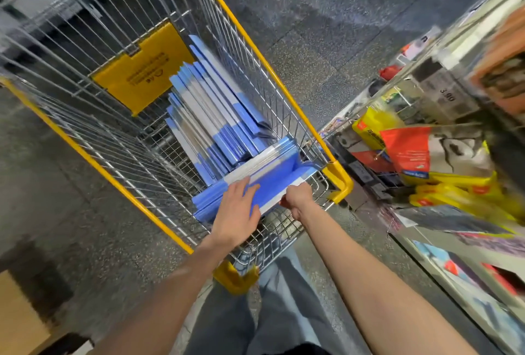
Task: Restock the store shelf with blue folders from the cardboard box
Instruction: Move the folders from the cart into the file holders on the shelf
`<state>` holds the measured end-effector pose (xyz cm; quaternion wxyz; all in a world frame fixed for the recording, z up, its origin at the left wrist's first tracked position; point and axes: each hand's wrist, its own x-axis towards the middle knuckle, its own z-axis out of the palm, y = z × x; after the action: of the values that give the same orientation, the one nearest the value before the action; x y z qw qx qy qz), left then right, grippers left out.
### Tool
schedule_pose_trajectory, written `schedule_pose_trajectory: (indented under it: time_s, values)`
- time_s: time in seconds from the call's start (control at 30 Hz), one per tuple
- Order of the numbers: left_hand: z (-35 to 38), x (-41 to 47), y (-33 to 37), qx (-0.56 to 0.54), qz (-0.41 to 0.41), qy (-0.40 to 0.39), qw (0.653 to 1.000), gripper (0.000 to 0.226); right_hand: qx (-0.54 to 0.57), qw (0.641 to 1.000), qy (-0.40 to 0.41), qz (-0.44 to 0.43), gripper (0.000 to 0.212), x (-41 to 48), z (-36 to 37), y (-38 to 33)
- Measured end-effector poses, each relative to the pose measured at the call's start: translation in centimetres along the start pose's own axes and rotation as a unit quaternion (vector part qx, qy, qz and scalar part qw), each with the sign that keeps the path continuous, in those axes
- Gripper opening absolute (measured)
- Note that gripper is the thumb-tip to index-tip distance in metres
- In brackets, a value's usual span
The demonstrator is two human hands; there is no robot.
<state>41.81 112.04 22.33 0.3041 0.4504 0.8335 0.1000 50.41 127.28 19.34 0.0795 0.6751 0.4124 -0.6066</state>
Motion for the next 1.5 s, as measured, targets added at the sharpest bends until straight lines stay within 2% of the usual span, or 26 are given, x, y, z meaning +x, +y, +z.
schedule_pose_trajectory:
  time_s: [0.13,0.27,0.53,0.6,0.63,0.8,0.87,0.97,1.07,1.23,1.33,1.5]
  values:
    - [0.6,0.7,-0.4,0.024,0.002,-0.065,0.998,0.065,0.087,0.996,0.004,0.001,0.029,-0.8,-0.8,0.4]
    - [0.9,0.6,-0.4,0.073,0.014,-0.101,0.992,0.075,0.098,0.995,-0.004,-0.005,0.027,-0.3,-0.7,1.2]
    - [1.1,0.3,-0.9,0.08,0.042,-0.095,0.991,0.081,0.094,0.995,-0.036,-0.002,0.023,-1.3,-0.8,0.5]
    - [0.7,0.1,-0.6,0.046,0.046,-0.087,0.994,0.077,0.091,0.995,-0.038,-0.007,0.01,-1.3,-0.8,0.6]
    - [0.3,-0.1,-0.2,0.012,0.042,-0.084,0.996,0.074,0.089,0.995,-0.034,-0.009,0.01,-1.3,-0.8,0.6]
    - [-1.9,-0.7,1.3,-0.156,-0.011,-0.058,0.986,0.06,0.037,0.999,-0.003,-0.035,0.04,-2.3,-0.8,-0.1]
    - [-2.2,-0.2,1.1,-0.233,-0.046,-0.055,0.97,0.057,-0.013,0.999,0.009,-0.033,0.053,-1.9,-0.4,-0.5]
    - [-2.2,0.8,0.6,-0.321,-0.117,-0.074,0.937,0.054,-0.021,1.0,0.017,-0.003,0.069,-1.6,0.4,-0.6]
    - [-2.4,1.3,-0.4,-0.346,-0.156,-0.101,0.92,0.053,-0.066,0.998,0.018,-0.004,0.058,-1.9,1.0,-0.9]
    - [-4.4,1.0,-2.4,-0.326,-0.168,-0.093,0.926,0.035,-0.064,0.998,0.028,-0.005,0.034,-2.2,2.0,-1.2]
    - [-5.7,0.7,-3.5,-0.31,-0.158,-0.077,0.934,0.031,-0.048,0.998,0.051,0.006,0.026,-2.9,2.5,-1.6]
    - [-7.6,-0.2,-3.5,-0.223,-0.1,-0.11,0.963,0.028,-0.028,0.998,0.058,-0.001,0.023,-3.3,3.7,-2.8]
